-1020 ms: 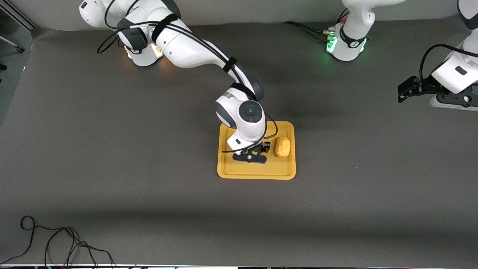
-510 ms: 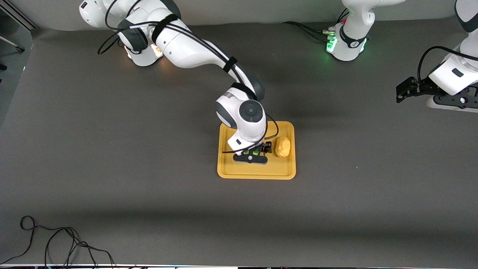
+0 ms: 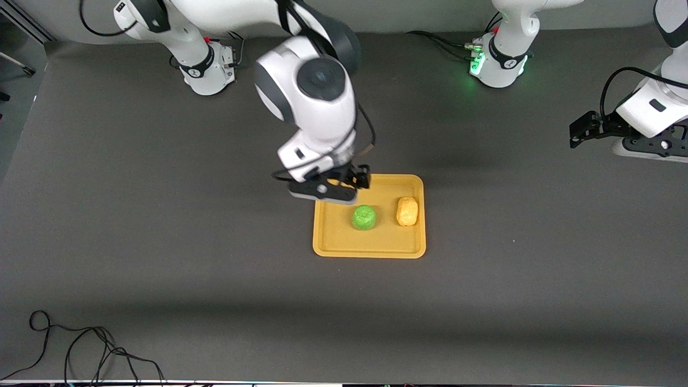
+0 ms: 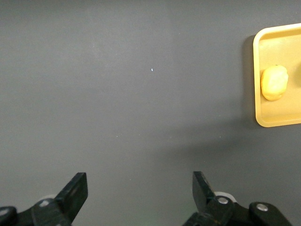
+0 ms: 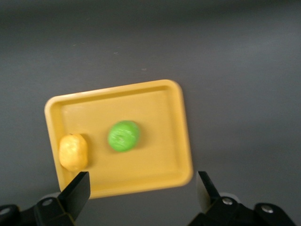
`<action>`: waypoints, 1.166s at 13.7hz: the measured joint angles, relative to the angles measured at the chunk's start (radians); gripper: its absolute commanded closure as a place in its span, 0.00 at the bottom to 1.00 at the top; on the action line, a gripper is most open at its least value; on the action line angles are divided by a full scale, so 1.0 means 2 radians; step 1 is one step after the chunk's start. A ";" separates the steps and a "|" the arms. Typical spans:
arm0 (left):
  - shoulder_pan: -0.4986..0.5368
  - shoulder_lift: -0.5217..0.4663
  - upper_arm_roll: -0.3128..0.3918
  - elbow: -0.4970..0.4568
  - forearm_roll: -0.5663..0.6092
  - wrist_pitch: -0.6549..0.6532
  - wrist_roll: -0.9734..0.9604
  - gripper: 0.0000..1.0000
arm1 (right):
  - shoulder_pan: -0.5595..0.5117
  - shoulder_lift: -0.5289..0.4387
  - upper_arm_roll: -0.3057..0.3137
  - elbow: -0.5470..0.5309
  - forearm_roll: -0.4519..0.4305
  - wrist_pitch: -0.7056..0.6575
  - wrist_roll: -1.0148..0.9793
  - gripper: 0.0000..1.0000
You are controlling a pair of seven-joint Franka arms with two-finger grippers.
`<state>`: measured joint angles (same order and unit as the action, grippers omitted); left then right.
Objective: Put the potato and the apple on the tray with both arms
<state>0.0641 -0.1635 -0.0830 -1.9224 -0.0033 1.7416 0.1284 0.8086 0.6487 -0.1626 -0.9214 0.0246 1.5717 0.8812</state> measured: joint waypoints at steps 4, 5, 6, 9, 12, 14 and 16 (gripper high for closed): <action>0.000 0.000 0.000 0.000 0.000 0.000 0.000 0.01 | -0.004 -0.086 -0.054 -0.070 0.000 -0.049 -0.092 0.00; 0.000 0.000 0.000 0.000 0.000 0.000 0.000 0.01 | -0.014 -0.110 -0.065 -0.100 0.000 -0.048 -0.119 0.00; 0.000 0.000 0.000 -0.001 0.000 0.000 0.000 0.01 | -0.036 -0.136 -0.068 -0.131 0.000 -0.046 -0.148 0.00; 0.000 0.000 0.000 -0.001 0.000 0.000 0.000 0.01 | -0.142 -0.220 -0.049 -0.231 0.001 -0.024 -0.253 0.00; 0.000 0.000 0.000 -0.001 0.000 0.000 0.000 0.01 | -0.273 -0.285 0.002 -0.307 0.001 -0.007 -0.341 0.00; 0.000 0.000 0.000 -0.001 0.000 0.000 0.000 0.01 | -0.326 -0.300 0.018 -0.324 0.001 -0.001 -0.379 0.00; 0.000 -0.001 0.000 -0.001 0.000 0.000 0.000 0.00 | -0.367 -0.302 0.035 -0.326 0.001 0.000 -0.400 0.00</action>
<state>0.0641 -0.1656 -0.0829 -1.9244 -0.0028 1.7416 0.1288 0.0745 0.0449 -0.0931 -1.5730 0.0268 1.5725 0.0806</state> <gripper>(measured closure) 0.004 0.000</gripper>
